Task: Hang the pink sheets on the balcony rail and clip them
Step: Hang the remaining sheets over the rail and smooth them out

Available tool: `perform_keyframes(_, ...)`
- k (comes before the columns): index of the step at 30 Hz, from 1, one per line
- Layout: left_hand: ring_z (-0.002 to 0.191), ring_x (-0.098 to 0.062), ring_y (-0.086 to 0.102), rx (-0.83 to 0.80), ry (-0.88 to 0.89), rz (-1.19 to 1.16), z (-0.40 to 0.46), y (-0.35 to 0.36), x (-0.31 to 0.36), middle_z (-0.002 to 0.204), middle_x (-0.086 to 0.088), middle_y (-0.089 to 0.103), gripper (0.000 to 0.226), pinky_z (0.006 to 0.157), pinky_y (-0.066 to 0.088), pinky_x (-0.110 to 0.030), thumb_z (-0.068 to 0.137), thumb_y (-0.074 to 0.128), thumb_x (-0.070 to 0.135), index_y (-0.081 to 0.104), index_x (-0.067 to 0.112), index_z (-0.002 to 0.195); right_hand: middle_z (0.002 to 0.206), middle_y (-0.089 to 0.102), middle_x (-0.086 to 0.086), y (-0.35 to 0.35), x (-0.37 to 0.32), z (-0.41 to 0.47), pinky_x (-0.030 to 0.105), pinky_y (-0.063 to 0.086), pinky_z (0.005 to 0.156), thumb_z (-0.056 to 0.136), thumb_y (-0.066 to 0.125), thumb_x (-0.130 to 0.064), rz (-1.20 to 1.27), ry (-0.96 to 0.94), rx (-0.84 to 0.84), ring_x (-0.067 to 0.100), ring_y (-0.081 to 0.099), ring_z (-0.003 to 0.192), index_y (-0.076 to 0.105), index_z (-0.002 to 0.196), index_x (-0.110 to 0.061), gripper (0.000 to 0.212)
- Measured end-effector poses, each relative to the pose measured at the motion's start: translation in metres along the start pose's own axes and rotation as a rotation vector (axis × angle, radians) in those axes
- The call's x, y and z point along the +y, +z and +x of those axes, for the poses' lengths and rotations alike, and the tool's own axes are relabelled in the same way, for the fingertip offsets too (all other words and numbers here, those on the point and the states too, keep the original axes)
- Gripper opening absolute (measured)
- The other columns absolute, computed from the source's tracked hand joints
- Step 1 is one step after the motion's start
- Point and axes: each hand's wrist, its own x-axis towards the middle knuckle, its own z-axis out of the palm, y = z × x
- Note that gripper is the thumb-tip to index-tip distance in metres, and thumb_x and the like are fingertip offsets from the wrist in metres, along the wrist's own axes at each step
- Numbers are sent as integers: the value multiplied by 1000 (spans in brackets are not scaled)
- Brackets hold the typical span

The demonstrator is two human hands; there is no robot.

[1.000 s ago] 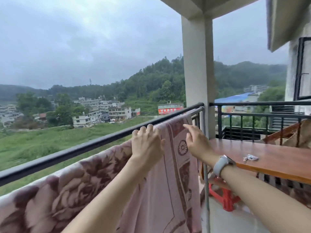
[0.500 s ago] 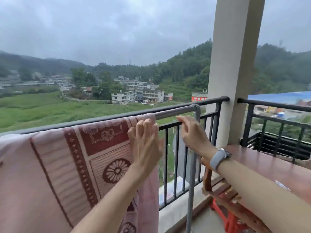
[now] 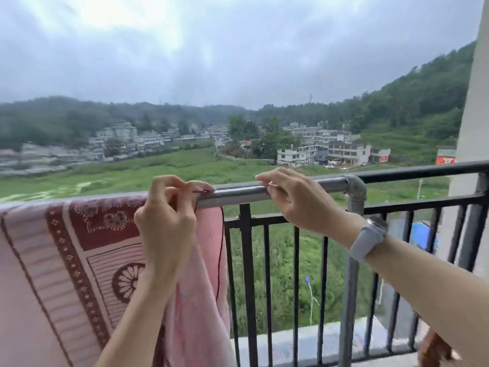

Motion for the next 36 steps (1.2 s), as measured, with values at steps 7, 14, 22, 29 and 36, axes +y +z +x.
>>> perform_keyframes(7,56,-19,44,30,-213,-20,50,2,34,60,-1,57,18,44,32,-24,84,62,14,54,25,72,110,64,5,-5,-3,59,14,42,85,87,57,-21,421,-103,-299,10,57,92,53,121,-8,37)
perform_keyframes(14,68,-3,54,188,-155,147,54,-8,79,75,9,56,17,67,42,-18,88,56,13,50,25,77,54,42,-3,24,-34,104,26,30,51,90,52,-17,505,-244,-335,17,39,54,36,52,-16,41)
perform_keyframes(22,74,3,48,7,-211,539,22,50,106,89,13,50,16,58,37,-9,96,37,28,45,17,105,67,60,7,-34,30,126,31,42,63,89,53,-16,312,-603,-305,20,54,62,57,66,-6,25)
perform_keyframes(29,92,-11,52,-60,-274,782,-3,133,146,95,8,57,29,76,39,-25,78,64,41,57,19,97,80,67,10,-45,117,102,37,47,68,85,53,-8,526,-660,-138,29,60,76,66,85,-5,13)
perform_keyframes(36,90,-10,55,72,-180,812,22,185,183,98,-1,67,18,72,39,-19,79,69,22,66,11,93,83,69,12,-45,155,96,32,47,63,74,51,5,845,-475,124,27,62,74,67,88,-6,24)
